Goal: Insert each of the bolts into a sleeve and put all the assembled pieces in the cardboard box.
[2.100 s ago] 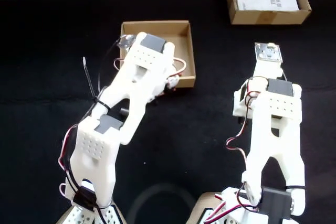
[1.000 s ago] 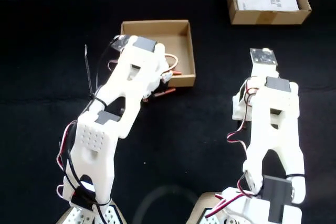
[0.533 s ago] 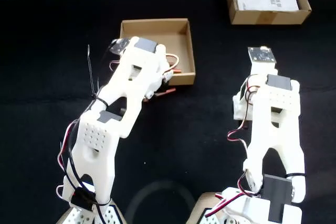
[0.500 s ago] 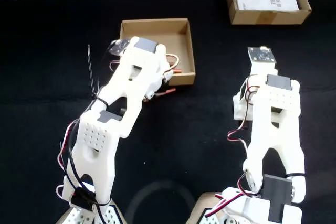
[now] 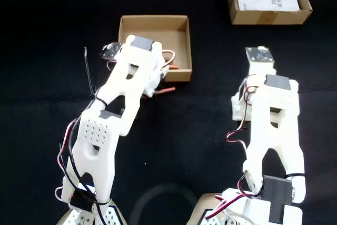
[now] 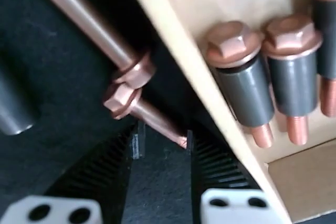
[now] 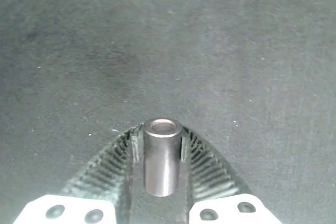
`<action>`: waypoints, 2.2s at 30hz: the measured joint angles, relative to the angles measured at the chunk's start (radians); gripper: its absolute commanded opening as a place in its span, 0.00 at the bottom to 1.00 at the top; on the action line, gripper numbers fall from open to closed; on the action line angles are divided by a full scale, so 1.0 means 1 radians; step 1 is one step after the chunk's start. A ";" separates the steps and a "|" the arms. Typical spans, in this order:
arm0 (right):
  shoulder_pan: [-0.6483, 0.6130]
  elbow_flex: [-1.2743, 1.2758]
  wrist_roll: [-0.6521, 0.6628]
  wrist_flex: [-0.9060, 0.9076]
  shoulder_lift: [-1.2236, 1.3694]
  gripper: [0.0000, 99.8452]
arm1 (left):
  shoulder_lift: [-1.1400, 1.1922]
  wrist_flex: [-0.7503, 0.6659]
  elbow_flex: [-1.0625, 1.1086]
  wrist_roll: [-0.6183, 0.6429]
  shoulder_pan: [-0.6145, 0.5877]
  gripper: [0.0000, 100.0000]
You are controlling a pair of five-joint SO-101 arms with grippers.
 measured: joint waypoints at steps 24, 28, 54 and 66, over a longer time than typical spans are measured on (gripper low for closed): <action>-0.032 -0.049 0.000 0.015 0.000 0.01 | 0.051 0.166 -0.180 0.000 -0.023 0.01; -0.066 -0.049 0.000 0.017 -0.035 0.01 | 0.051 0.193 -0.186 -0.117 0.011 0.01; -0.410 0.052 -0.180 0.018 -0.592 0.01 | -0.855 0.229 -0.140 -1.111 0.112 0.01; -0.489 0.586 -0.180 -0.196 -1.131 0.01 | -1.237 0.175 0.382 -1.165 0.141 0.01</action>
